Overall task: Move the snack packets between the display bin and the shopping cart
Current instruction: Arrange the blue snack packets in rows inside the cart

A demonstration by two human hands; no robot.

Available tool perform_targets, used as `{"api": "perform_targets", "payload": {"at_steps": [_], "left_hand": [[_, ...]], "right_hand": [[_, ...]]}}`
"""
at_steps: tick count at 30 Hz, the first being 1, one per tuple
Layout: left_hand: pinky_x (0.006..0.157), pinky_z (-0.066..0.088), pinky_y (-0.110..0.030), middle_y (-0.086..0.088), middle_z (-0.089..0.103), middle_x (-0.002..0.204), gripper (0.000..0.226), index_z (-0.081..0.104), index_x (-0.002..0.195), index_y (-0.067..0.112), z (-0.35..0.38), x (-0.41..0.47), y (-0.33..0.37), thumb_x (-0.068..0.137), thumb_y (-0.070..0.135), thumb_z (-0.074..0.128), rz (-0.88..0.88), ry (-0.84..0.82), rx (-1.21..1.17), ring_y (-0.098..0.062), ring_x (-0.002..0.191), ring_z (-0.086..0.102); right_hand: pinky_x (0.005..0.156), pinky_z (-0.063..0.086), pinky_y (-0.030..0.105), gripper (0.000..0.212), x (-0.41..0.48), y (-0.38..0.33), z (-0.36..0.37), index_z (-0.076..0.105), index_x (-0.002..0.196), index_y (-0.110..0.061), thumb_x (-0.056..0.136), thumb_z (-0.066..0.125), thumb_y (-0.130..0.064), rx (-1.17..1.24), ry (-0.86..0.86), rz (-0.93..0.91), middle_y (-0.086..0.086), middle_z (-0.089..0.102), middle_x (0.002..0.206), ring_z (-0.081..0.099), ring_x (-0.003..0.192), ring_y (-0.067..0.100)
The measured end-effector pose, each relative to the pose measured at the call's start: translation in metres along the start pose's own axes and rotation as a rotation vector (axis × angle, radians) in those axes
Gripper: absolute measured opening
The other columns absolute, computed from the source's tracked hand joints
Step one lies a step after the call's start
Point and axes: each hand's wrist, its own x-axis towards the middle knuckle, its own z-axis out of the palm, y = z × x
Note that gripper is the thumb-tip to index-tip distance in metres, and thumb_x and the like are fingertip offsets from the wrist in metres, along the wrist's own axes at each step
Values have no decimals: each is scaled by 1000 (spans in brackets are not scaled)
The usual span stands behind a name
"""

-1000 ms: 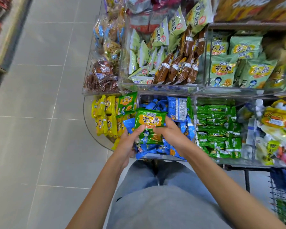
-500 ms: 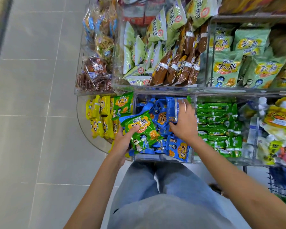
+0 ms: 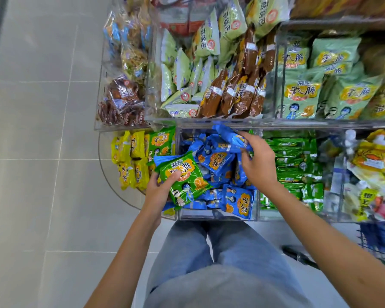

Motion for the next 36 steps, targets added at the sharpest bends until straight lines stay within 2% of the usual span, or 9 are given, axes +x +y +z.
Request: {"api": "perform_targets", "payload": {"at_steps": [4, 9, 12, 16, 20, 25, 29, 33, 36], "left_hand": [[74, 58, -37, -3, 70, 109, 52, 58, 109, 26, -3, -2, 7, 62, 40, 77, 86, 38, 82, -20, 94, 70], [98, 46, -52, -8, 54, 136, 104, 41, 138, 19, -9, -8, 15, 49, 58, 77, 112, 18, 243, -28, 120, 56], [97, 48, -46, -6, 53, 136, 99, 45, 134, 17, -5, -14, 15, 50, 59, 75, 95, -57, 247, -24, 117, 57], [99, 46, -39, 1, 45, 141, 82, 36, 142, 23, 14, -21, 9, 73, 59, 62, 26, -25, 202, -19, 122, 52], [59, 57, -29, -4, 69, 113, 88, 43, 132, 19, 22, -31, 10, 57, 56, 70, -52, -167, 16, -19, 88, 71], [70, 58, -36, -9, 70, 109, 102, 42, 129, 18, 16, -31, 3, 38, 37, 83, -56, -128, -19, -25, 88, 71], [63, 59, -32, -8, 70, 109, 93, 43, 130, 20, 6, -30, -3, 46, 31, 80, -104, -108, -64, -23, 85, 71], [66, 60, -35, -11, 70, 111, 86, 44, 132, 17, -3, -27, -10, 54, 26, 77, -128, -85, -85, -27, 90, 70], [72, 60, -38, -12, 69, 114, 79, 44, 132, 16, -6, -25, -13, 60, 22, 75, -126, -72, -92, -31, 96, 68]], "right_hand": [[66, 48, 11, 17, -10, -24, -29, 59, 93, -19, 84, 67, -7, 499, -70, 239, -13, 65, 83, 62, 73, -3], [67, 55, 36, 14, -21, -42, -40, 68, 74, -10, 75, 68, -24, 1051, -330, 708, 3, 72, 74, 68, 65, 18], [71, 56, 41, 17, -30, -55, -26, 71, 80, -16, 80, 65, -32, 1017, -454, 765, 4, 74, 81, 69, 68, 18], [71, 55, 36, 20, -39, -77, -2, 65, 83, -18, 92, 56, -33, 912, -405, 767, 7, 72, 85, 67, 70, 20], [80, 54, 30, 22, -51, -94, 14, 61, 93, -19, 94, 50, -37, 861, -384, 745, 1, 70, 96, 67, 90, 16], [79, 40, 23, 25, -48, -84, 29, 51, 100, -30, 97, 35, -48, 915, -425, 925, -20, 54, 89, 51, 80, -3], [84, 48, 44, 48, -31, -54, 45, 47, 124, -3, 93, 53, -38, 872, -191, 1283, 17, 56, 121, 52, 83, 25], [81, 46, 37, 78, -7, -35, 70, 26, 142, -7, 82, 68, -35, 810, -246, 1427, 14, 41, 139, 53, 90, 26], [96, 42, 44, 96, 5, -29, 85, 19, 145, -5, 75, 76, -37, 739, -225, 1520, 15, 34, 146, 47, 120, 35]]}}
